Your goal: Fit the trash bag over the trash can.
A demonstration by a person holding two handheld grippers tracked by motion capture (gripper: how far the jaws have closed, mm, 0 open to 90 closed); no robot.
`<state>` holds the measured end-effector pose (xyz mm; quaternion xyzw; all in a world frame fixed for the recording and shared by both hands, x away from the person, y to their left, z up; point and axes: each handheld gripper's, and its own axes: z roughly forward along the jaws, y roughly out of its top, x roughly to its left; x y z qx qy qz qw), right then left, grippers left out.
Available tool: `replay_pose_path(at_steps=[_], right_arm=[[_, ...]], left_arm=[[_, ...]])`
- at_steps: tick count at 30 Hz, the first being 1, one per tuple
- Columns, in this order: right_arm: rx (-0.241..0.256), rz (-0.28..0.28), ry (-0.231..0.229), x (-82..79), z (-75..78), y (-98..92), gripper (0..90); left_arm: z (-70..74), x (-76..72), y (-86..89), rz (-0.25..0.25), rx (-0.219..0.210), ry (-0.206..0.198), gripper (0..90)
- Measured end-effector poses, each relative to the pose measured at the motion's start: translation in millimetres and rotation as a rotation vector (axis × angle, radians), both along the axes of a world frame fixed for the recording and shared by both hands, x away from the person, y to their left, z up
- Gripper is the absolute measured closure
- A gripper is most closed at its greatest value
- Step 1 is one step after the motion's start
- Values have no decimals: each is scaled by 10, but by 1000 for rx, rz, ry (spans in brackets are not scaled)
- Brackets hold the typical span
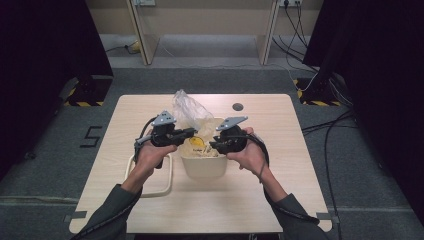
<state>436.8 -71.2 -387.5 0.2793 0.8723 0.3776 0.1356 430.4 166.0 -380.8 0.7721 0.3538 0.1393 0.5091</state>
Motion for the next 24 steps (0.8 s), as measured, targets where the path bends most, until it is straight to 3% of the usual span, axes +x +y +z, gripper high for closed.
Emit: replay_pose_path(at_steps=[3,5,7,9,11,13,14,16,18,21,24], right_arm=[[44,-36,8,-11,36,-46,612],[94,-69,-29,34,177,-119,541],[104,-91,-50,69,236,-140,532],[119,-111,-79,167,328,-149,508],[112,-124,-80,312,380,-98,472],[102,-128,-86,427,390,-31,446],[99,-150,-73,566,372,65,396],[97,-140,-62,658,338,142,395],[89,-134,-50,704,311,179,406],[61,-90,-25,761,220,238,676],[47,-75,-45,713,185,201,802]], left_arm=[[-37,10,-17,-5,2,7,884],[-66,15,-33,-8,6,13,883],[-90,15,-65,-17,5,20,882],[-107,9,-96,-29,7,22,880],[-118,-2,-123,-43,9,26,875],[-126,-9,-139,-53,9,29,867],[-131,-16,-139,-63,9,29,858],[-133,-25,-129,-69,6,31,841],[-130,-29,-118,-71,3,30,827],[-100,-57,-63,-73,-4,29,750],[-39,-85,40,-52,-24,23,648]])
